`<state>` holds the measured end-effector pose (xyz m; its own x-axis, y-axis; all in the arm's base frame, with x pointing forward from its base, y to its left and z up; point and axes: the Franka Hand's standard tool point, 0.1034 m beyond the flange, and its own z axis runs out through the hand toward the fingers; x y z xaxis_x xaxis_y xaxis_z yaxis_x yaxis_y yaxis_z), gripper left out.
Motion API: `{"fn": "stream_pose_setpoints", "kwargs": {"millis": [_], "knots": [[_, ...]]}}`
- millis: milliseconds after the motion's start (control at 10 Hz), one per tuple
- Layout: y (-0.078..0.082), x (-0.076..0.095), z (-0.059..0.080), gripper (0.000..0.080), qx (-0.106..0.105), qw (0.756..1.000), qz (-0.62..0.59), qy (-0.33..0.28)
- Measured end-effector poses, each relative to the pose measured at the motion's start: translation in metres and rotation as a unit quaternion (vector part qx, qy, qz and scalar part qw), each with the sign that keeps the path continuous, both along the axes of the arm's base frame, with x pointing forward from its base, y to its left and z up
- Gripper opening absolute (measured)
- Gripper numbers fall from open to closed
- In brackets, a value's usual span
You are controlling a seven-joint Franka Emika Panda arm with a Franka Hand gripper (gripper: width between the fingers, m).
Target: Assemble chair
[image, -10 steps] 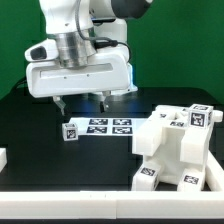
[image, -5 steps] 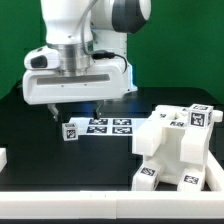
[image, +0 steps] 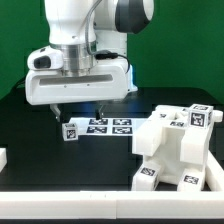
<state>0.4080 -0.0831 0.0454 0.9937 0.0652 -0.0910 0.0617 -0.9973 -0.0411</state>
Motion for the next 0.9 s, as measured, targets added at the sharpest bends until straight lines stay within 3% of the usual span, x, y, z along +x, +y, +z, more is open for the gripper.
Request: {"fn": "stream_pose_setpoints", "kwargs": {"millis": [400,900], "knots": [[-0.011,0.002,0.001,0.0648,-0.025,0.999,0.032,-0.032],[-0.020,-0.005,-0.005,0.0648,-0.029,0.998,0.056,-0.029]]}}
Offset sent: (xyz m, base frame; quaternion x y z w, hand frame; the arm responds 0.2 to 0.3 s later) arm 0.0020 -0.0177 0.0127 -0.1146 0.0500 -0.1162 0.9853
